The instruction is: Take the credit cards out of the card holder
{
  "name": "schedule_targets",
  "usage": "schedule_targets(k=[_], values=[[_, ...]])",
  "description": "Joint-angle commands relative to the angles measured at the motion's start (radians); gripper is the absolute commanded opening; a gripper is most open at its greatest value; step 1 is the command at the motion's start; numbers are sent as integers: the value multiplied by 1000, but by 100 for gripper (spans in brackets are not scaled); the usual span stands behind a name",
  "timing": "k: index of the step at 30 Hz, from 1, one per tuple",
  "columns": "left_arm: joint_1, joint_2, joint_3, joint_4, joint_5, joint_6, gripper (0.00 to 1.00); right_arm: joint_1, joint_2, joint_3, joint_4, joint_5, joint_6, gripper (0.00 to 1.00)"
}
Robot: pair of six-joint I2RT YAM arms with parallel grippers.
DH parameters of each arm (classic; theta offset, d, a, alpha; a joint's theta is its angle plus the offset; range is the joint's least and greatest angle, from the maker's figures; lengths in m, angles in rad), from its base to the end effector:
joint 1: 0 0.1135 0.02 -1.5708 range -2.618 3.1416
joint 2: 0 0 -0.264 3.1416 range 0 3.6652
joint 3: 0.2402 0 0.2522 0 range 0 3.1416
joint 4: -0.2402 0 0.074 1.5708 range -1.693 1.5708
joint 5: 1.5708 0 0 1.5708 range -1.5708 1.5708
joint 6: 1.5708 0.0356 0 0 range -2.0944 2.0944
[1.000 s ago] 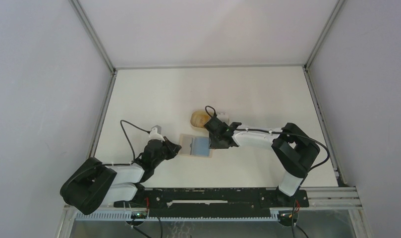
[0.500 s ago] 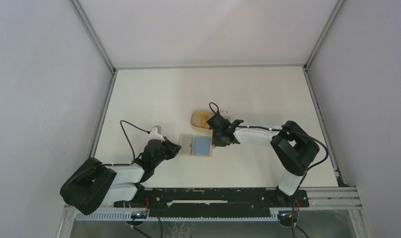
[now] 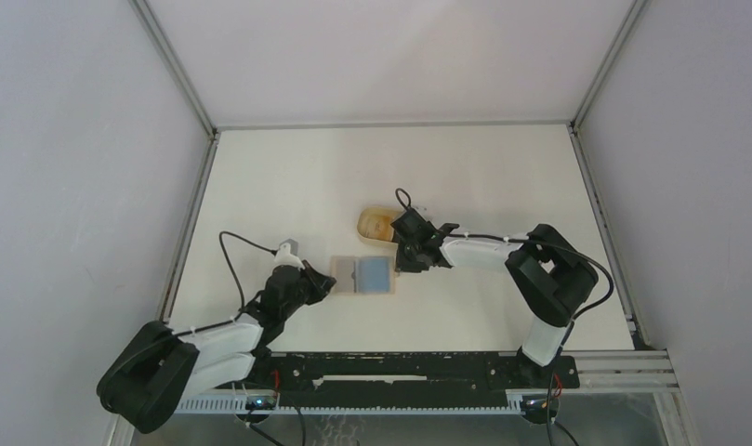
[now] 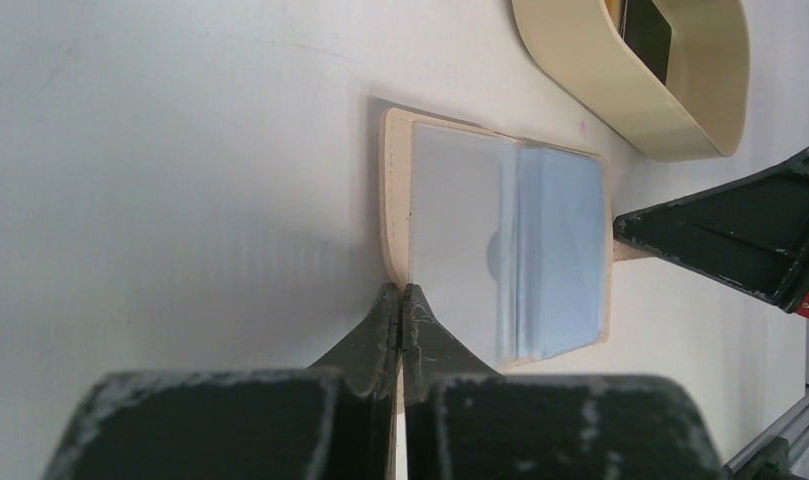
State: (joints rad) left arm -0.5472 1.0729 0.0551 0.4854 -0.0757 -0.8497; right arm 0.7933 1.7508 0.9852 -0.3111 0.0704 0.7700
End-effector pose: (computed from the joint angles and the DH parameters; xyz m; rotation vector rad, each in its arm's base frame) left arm 0.1449 -0.0851 0.1129 -0.3775 2.1617 -0.7426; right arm 0.2385 0.2387 0.1503 -0.0075 2.7125 0.4141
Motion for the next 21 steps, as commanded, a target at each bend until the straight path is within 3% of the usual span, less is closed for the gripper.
schedule_targets(k=[1, 7, 21], values=[[1, -76, -21, -127, 2, -9, 0, -2, 30, -14, 49, -41, 5, 0], [1, -145, -12, -166, 12, -14, 3, -5, 43, -14, 95, -105, -2, 0], [1, -223, -49, -150, 12, -86, 23, -11, 66, -14, 129, -169, -10, 0]])
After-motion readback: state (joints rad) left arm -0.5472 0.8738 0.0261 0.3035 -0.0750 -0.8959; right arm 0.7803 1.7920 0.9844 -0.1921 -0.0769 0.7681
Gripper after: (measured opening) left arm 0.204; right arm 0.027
